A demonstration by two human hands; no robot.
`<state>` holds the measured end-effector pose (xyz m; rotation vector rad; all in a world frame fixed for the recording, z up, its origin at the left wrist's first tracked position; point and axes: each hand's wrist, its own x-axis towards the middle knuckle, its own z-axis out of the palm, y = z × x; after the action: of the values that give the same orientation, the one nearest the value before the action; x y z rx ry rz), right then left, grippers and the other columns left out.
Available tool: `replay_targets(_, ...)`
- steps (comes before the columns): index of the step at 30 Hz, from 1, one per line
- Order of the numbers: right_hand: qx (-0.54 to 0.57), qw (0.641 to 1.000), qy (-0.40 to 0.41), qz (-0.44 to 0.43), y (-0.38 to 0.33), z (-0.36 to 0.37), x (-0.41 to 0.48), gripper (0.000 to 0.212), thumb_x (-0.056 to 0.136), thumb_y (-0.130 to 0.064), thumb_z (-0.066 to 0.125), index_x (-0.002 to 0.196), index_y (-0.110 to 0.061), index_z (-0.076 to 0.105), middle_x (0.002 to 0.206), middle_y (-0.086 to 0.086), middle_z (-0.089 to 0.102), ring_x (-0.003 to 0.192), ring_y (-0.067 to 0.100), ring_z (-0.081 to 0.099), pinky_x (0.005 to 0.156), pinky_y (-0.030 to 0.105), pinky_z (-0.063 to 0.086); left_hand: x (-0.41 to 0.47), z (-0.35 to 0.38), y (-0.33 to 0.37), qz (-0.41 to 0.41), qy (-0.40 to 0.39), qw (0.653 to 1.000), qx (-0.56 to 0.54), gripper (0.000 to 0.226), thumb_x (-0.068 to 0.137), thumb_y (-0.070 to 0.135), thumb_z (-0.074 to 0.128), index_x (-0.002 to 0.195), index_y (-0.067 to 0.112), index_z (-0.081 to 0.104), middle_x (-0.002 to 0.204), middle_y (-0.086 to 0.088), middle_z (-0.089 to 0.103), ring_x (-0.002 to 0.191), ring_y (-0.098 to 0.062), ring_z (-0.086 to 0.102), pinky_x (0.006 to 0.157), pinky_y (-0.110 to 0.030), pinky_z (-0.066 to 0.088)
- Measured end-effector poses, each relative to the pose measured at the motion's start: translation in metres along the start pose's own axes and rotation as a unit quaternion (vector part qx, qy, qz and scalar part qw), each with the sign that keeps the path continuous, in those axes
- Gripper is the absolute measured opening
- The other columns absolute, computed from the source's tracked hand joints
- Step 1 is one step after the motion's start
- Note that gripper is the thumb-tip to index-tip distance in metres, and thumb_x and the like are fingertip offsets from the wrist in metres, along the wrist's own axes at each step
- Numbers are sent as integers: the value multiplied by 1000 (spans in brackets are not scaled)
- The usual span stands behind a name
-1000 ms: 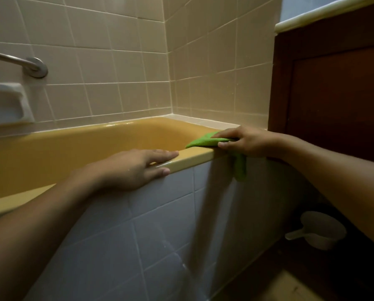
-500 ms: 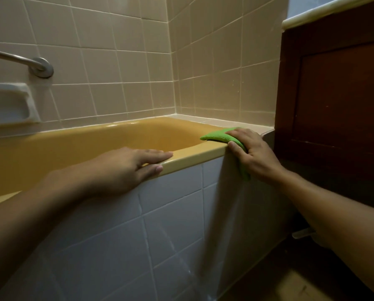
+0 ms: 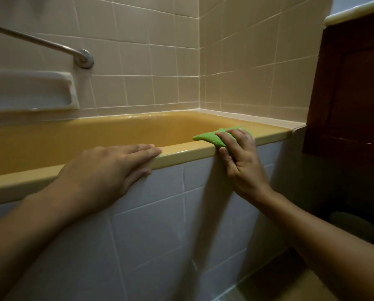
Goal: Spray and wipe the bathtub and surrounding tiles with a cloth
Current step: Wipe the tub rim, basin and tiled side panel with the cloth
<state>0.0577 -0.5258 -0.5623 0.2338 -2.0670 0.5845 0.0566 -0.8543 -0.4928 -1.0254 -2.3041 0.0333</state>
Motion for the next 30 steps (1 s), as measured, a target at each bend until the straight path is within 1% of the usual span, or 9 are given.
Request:
replay_targets(3,3,1000,7,-3,-22,12,-4,45,103,-42,39,145,-29,51,146,1,46,146,24,28,120,59,22,-22,-3,-9,6,61,998,30,53,99,57,33,145,42,53,140,14,62,103,-24,73,66,-39,58)
replay_targets(6,3,1000,14,-10,-40,22,-6,44,103,-40,40,144,-29,52,145,2,47,145,26,29,118,60,24,-42,-6,-20,-3,86,995,42,51,98,53,38,141,36,60,134,10,67,100,-25,73,64,-39,57)
replay_targets(12,-2,999,18,-27,-80,41,-11,43,103,-37,42,143,-28,54,144,4,49,142,30,32,117,60,25,-66,-6,-30,-37,124,990,50,48,96,49,41,135,34,65,129,9,70,104,-22,72,67,-34,47)
replay_targets(18,0,999,11,-52,-113,55,-17,41,102,-26,48,143,-29,53,144,3,48,142,29,33,119,59,20,-71,-4,-29,-49,141,988,42,46,95,47,42,131,32,68,127,8,71,107,-22,72,69,-35,45)
replay_targets(21,2,998,-2,-66,-123,56,-18,42,103,-25,48,145,-30,51,144,2,47,142,28,33,120,60,19,-72,-3,-30,-56,142,987,42,45,96,48,43,132,33,67,128,9,70,109,-21,70,70,-35,44)
replay_targets(23,2,997,-16,-78,-121,53,-16,45,102,-22,50,146,-29,50,145,2,46,143,29,32,119,61,20,-76,-3,-31,-56,146,987,41,45,96,47,43,132,32,67,129,9,70,109,-21,70,70,-36,44)
replay_targets(26,16,996,-40,-80,-106,45,-15,56,97,-9,57,149,-29,47,151,3,43,148,29,27,119,62,20,-84,-7,-37,-56,146,987,42,45,96,47,44,133,32,66,130,9,69,111,-21,70,71,-36,46)
replay_targets(28,30,997,-31,-61,-94,37,-15,52,100,-15,53,149,-31,46,154,3,41,150,27,24,117,63,24,-95,-11,-45,-59,143,987,43,46,96,47,44,134,32,66,131,8,69,110,-20,69,71,-37,45)
replay_targets(30,46,999,-17,-16,-83,29,-15,48,101,-26,47,149,-35,44,158,2,37,152,24,19,118,63,25,-108,-16,-55,-61,138,987,49,47,97,48,42,135,31,65,132,8,68,110,-21,69,71,-37,46)
